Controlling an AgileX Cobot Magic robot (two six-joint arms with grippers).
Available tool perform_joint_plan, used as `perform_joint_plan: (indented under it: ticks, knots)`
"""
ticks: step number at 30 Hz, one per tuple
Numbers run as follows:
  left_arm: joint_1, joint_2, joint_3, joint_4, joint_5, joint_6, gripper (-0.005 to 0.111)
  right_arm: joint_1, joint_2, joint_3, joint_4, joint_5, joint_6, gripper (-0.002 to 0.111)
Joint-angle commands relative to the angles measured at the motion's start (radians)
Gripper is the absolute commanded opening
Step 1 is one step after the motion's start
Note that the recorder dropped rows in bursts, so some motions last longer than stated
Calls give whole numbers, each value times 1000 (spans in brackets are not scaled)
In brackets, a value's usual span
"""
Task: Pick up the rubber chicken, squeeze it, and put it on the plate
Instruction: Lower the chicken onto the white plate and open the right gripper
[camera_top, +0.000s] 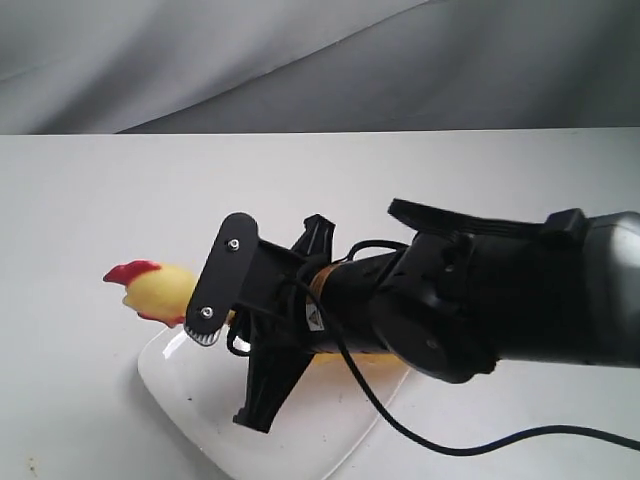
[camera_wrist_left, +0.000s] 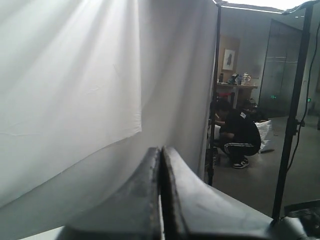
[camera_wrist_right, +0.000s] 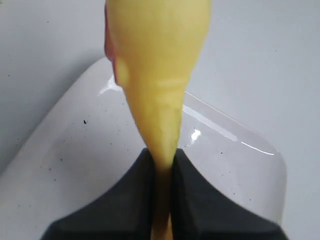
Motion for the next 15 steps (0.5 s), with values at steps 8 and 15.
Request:
perform_joint_plan:
  ticks: [8,15]
  knots:
    - [-4,-4,5,-3,9,20,1,1,102,-6,103,-35,1,55]
    - [-4,-4,38,-3,11,27,1,1,-7,-6,106,28,1,51]
